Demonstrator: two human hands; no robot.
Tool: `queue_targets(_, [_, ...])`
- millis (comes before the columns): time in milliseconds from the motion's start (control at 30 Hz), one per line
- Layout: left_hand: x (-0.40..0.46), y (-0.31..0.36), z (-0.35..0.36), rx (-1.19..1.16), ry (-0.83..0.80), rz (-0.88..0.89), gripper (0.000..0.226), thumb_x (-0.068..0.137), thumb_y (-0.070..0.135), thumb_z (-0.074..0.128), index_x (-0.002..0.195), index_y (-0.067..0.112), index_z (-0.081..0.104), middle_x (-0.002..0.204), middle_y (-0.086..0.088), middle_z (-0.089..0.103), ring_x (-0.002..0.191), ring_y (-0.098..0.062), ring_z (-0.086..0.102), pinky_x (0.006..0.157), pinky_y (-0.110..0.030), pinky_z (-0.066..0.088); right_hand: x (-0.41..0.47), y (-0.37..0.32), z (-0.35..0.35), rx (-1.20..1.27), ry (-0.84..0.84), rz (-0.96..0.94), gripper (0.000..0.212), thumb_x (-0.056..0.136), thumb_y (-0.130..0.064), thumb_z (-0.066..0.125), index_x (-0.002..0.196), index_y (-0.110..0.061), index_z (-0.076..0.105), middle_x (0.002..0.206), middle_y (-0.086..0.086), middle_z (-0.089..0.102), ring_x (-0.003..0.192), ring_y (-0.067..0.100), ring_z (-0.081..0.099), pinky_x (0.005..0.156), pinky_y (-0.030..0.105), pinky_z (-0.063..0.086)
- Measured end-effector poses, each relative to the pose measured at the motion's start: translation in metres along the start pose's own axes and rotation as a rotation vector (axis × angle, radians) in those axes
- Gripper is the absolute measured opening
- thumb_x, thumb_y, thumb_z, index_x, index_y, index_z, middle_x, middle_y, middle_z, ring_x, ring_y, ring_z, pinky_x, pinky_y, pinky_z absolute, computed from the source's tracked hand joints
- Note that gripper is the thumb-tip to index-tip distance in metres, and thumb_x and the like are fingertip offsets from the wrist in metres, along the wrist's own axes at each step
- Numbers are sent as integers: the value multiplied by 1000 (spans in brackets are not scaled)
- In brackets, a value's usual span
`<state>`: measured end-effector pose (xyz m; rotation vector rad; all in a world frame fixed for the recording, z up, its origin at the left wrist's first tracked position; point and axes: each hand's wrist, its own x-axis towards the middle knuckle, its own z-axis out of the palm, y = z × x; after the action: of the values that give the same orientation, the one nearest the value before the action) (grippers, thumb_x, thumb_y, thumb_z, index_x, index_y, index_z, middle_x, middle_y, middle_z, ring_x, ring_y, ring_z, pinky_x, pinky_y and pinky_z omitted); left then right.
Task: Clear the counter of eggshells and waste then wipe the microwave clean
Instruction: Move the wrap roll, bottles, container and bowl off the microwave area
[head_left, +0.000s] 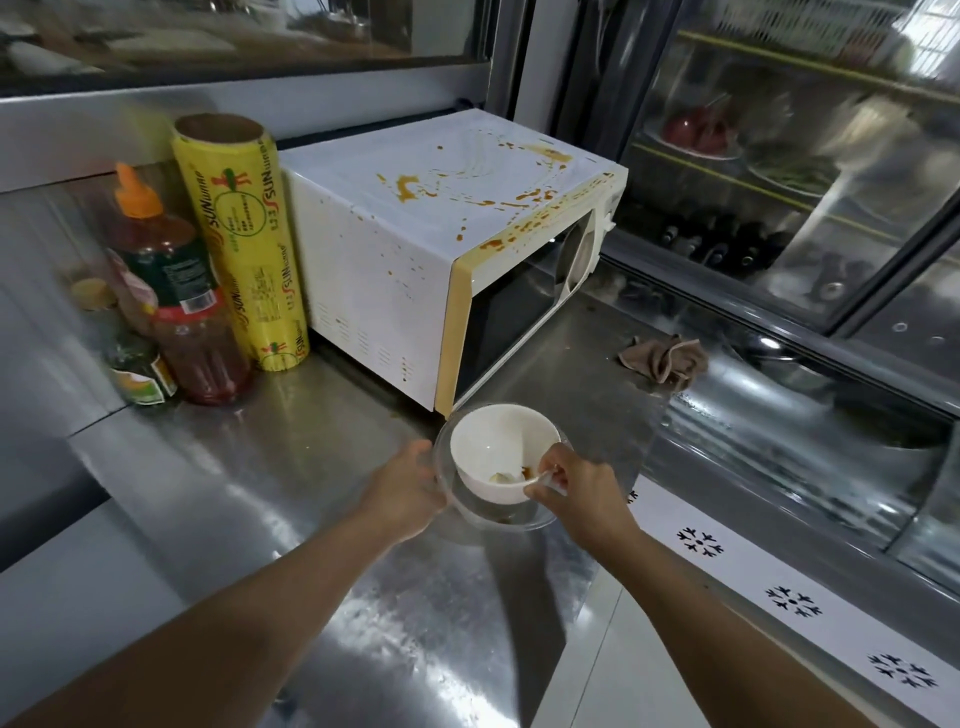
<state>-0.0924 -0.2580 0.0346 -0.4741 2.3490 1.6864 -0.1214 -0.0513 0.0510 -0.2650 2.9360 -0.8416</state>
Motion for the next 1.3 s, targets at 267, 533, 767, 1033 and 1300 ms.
queue_targets(267, [1,-3,1,7,-46,3,54,79,-8,62,123,16,43,86,13,54,78,0,54,62,-16,47,-2,3,17,-241,22,-32,32,79,-37,67,104,-19,64,114,6,66,106,21,53,79,26,44])
queue_targets(533, [5,1,5,50,17,-36,51,75,3,70,118,17,47,105,-1,60,104,-23,60,93,-44,50,-1,15,7,-225,128,-23,47,79,-44,66,120,-23,58,125,2,56,115,20,39,92,33,38])
queue_targets(767, [9,3,12,106,48,-64,51,77,9,73,122,15,49,113,-2,60,105,-19,55,89,-34,49,18,21,5,80,-14,227,80,79,-34,71,142,-12,26,142,13,40,127,32,41,100,41,39])
queue_targets(1033, [1,8,15,6,88,-127,52,76,4,71,122,15,49,112,-6,58,102,-30,61,84,-39,53,17,14,11,64,-14,162,65,79,-32,71,132,-9,40,128,12,55,116,29,53,91,33,45])
queue_targets(1300, [-29,2,-16,14,212,-159,53,76,2,71,124,11,50,117,-8,59,103,-33,61,90,-43,51,-4,-24,17,93,-79,53,60,82,-33,69,130,-11,41,125,7,55,109,21,57,76,17,41])
